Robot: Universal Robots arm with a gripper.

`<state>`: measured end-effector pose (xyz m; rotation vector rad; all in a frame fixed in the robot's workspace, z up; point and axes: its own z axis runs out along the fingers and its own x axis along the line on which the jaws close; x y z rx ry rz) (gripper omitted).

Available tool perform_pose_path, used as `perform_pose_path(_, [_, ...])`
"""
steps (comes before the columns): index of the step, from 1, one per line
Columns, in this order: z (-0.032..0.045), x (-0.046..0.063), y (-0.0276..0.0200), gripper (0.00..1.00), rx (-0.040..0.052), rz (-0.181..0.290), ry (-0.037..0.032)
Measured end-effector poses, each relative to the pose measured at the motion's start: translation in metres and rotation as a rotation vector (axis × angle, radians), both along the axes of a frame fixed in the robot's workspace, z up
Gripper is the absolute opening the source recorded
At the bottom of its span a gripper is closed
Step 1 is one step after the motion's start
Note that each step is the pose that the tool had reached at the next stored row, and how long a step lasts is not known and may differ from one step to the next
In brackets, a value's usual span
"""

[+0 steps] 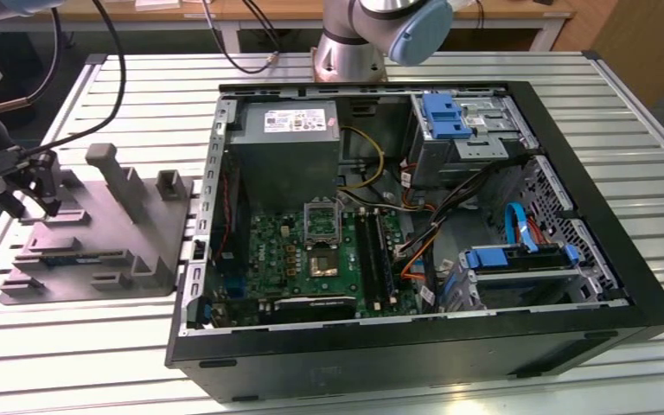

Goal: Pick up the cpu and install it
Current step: 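Pick up the cpu and move it towards the insertion slot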

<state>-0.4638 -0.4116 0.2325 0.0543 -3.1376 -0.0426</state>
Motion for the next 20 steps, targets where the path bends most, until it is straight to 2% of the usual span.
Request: perform_pose_path(20, [0.0058, 0.0000, 0.0000, 0.47, 0.0000, 0.000, -0.0001])
